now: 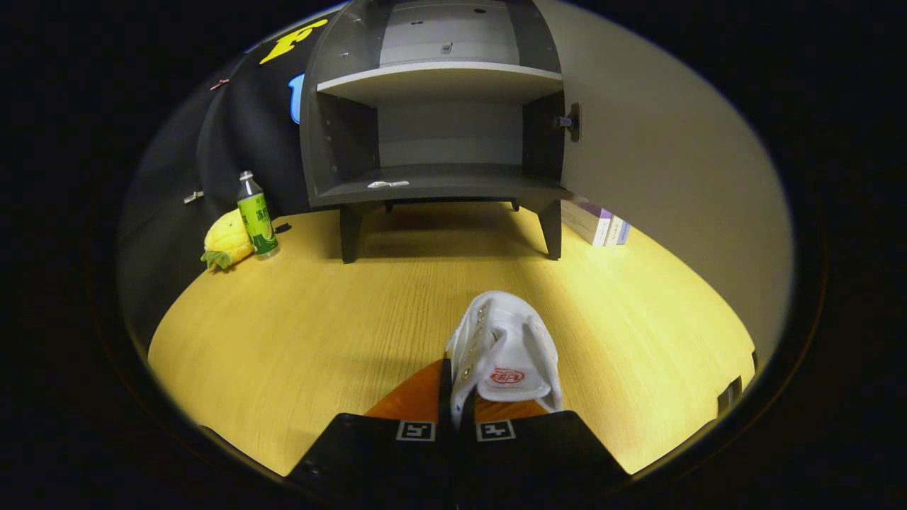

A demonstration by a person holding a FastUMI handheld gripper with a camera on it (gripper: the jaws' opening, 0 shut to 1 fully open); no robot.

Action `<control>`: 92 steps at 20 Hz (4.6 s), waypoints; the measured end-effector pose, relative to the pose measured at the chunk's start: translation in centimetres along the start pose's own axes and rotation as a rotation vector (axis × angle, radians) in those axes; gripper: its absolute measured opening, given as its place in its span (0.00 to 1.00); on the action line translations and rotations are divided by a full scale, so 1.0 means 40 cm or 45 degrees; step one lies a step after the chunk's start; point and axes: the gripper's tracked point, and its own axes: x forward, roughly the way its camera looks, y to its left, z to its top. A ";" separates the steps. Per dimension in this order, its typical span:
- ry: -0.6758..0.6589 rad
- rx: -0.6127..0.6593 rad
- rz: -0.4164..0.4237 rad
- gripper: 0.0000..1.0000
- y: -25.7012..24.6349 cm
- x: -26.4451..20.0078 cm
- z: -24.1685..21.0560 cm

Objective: Open the shoe cabinet door, grab the shoes and put them into the shoe cabinet, then close the shoe cabinet door.

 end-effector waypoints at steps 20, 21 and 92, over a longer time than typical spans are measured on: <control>-0.316 0.049 0.069 0.06 0.090 -0.308 0.868; -0.332 0.040 0.064 0.06 0.094 -0.301 0.907; -0.708 -0.096 0.009 0.98 0.032 -0.766 1.070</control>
